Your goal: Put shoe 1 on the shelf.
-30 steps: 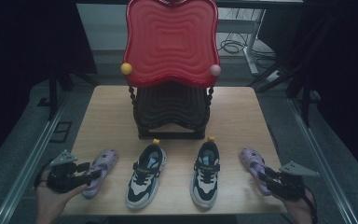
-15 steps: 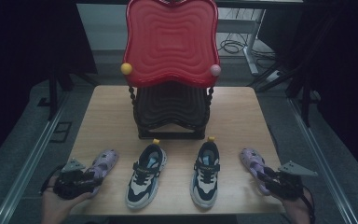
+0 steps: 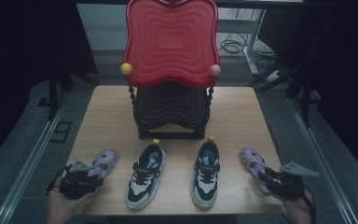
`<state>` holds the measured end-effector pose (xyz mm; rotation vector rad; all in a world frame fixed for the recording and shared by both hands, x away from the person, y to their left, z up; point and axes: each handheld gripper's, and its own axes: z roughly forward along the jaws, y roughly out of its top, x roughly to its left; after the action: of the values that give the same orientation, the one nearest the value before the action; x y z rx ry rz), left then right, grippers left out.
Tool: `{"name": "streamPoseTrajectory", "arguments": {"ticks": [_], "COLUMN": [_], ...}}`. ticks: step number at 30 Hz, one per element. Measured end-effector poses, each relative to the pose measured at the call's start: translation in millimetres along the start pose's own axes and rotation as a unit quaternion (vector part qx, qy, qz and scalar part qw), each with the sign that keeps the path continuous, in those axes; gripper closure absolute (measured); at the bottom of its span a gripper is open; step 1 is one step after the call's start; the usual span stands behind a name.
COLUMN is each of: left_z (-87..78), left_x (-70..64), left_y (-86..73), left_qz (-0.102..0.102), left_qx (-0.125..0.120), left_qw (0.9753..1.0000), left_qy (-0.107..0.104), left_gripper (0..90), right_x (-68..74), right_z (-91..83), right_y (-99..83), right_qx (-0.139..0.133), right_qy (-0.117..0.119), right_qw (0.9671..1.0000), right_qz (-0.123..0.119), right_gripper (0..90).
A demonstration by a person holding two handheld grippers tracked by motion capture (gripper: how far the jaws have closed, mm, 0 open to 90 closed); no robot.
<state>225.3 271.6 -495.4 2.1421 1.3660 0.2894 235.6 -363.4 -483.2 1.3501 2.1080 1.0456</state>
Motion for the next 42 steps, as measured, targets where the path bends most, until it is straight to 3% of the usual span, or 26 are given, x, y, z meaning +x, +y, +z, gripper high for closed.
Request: {"name": "streamPoseTrajectory", "arguments": {"ticks": [8, 15, 22, 27, 42], "left_z": [-0.4, -0.7, -0.6, -1.4, -11.7], "left_x": [-0.1, 0.5, 1.5, 2.0, 8.3], "left_y": [0.3, 0.4, 0.1, -0.4, -2.9], "left_qz": [-0.001, -0.006, -0.01, -0.013, -0.03], "left_qx": [0.003, 0.004, 0.002, -0.001, -0.031], "left_qw": [0.9999, 0.9999, 0.9999, 0.9998, 0.999], "left_qy": [-0.01, -0.011, -0.012, -0.011, -0.006], "left_gripper": [81.6, 83.7, 84.5, 85.0, 86.2], "right_x": [0.4, 4.0, 4.5, 4.5, -1.2], "right_z": [1.3, 12.8, 24.1, 23.7, 19.4], "right_y": [-1.0, -3.0, -5.3, -4.9, -6.4], "right_qx": [0.016, 0.054, 0.085, 0.088, 0.066], "right_qy": [-0.002, -0.002, -0.013, 0.001, 0.005], "right_qw": [0.9999, 0.9984, 0.9959, 0.9957, 0.9976], "right_qz": [-0.006, -0.018, -0.027, -0.028, -0.021], "right_gripper": [61.9, 61.0, 71.9, 83.3, 85.6]}}
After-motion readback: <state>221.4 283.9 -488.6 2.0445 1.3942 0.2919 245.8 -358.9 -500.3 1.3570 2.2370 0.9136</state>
